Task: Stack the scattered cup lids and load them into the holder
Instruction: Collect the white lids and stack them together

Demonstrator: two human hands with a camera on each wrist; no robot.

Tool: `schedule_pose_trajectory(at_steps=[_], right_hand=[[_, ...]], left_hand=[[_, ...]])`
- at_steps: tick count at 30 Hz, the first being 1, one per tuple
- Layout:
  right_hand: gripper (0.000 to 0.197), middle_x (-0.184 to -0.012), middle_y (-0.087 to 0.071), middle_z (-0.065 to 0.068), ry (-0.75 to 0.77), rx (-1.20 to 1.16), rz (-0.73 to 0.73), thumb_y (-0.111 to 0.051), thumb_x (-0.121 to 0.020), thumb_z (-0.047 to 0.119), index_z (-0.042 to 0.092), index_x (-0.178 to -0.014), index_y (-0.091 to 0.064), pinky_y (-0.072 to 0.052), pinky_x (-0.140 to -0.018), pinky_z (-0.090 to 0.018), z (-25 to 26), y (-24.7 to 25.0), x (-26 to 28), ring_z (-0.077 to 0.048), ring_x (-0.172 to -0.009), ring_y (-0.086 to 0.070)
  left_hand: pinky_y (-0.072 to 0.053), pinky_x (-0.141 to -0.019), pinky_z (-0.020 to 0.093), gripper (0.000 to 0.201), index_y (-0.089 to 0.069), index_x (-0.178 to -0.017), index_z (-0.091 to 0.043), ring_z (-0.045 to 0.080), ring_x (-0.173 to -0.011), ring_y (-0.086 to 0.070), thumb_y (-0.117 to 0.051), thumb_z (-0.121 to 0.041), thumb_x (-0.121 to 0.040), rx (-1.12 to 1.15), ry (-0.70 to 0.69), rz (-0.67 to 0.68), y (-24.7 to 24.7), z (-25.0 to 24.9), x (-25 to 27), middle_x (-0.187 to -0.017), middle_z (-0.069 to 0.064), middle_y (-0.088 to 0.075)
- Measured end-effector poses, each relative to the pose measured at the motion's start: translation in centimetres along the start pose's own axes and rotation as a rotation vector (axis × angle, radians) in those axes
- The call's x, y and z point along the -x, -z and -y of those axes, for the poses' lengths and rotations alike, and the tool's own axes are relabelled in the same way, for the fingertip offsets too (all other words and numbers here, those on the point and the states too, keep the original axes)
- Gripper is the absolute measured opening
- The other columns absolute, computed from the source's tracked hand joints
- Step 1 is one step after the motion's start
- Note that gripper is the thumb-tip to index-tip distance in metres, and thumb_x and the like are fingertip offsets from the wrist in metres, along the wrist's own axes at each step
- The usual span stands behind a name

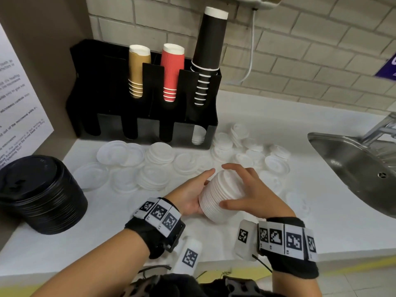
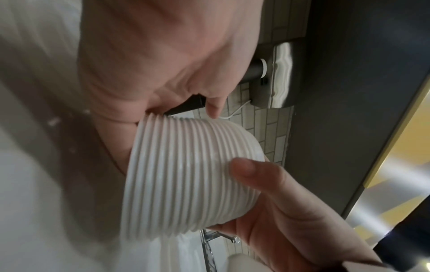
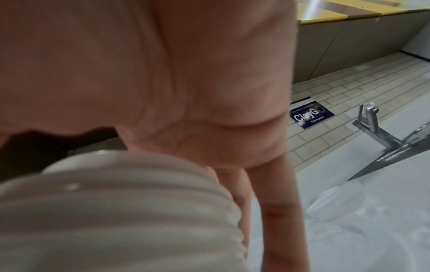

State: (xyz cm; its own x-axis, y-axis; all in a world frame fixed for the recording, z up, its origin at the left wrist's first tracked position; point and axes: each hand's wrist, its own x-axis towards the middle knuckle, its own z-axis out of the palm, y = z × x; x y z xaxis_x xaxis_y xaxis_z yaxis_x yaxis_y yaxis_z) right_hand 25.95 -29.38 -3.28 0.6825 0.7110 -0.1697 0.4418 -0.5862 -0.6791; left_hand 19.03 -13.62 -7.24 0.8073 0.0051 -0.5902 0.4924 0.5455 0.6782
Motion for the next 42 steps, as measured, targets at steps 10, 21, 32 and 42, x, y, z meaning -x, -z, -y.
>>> schedule_pose_trajectory(at_steps=[10, 21, 32, 42], right_hand=[[0.087, -0.127, -0.028, 0.005, 0.027, 0.095, -0.084, -0.084, -0.065, 0.031, 0.047, -0.136, -0.035, -0.044, -0.098, -0.034, 0.2, -2.5, -0.6, -0.019, -0.118, -0.041], [0.059, -0.127, -0.044, 0.001, 0.034, -0.097, -0.230, -0.073, -0.080, 0.041, 0.035, -0.133, -0.045, -0.041, -0.094, -0.027, -0.6, 1.8, -0.9, -0.015, -0.114, -0.049], [0.089, -0.115, -0.042, 0.002, -0.306, 0.497, 0.097, -0.087, -0.063, 0.037, 0.032, -0.137, -0.037, -0.043, -0.092, -0.035, -6.3, 3.5, -3.8, -0.023, -0.114, -0.048], [0.070, -0.133, -0.046, -0.005, -0.154, 0.446, -0.069, -0.081, -0.072, 0.038, 0.022, -0.131, -0.047, -0.040, -0.091, -0.029, -1.2, 6.2, -4.8, -0.020, -0.115, -0.049]], left_hand=[[-0.047, -0.069, 0.023, 0.034, -0.068, -0.098, -0.021, 0.011, -0.087, -0.064, -0.046, -0.048, -0.098, -0.150, -0.196, -0.084, -0.4, -0.8, 1.0, -0.088, -0.002, -0.073], [-0.032, -0.102, 0.033, 0.035, -0.063, -0.118, -0.028, 0.015, -0.124, -0.045, -0.047, -0.049, -0.096, -0.282, -0.397, -0.172, 2.6, -2.5, 2.3, -0.130, -0.003, -0.054], [-0.053, -0.081, 0.032, 0.023, -0.069, -0.107, -0.021, 0.021, -0.100, -0.069, -0.056, -0.035, -0.095, -0.091, -0.505, -0.232, 5.9, -3.2, 3.8, -0.112, 0.003, -0.069], [-0.053, -0.081, 0.032, 0.021, -0.068, -0.107, -0.022, 0.022, -0.102, -0.068, -0.055, -0.034, -0.096, -0.093, -0.511, -0.241, 5.9, -3.4, 4.0, -0.112, 0.003, -0.068]])
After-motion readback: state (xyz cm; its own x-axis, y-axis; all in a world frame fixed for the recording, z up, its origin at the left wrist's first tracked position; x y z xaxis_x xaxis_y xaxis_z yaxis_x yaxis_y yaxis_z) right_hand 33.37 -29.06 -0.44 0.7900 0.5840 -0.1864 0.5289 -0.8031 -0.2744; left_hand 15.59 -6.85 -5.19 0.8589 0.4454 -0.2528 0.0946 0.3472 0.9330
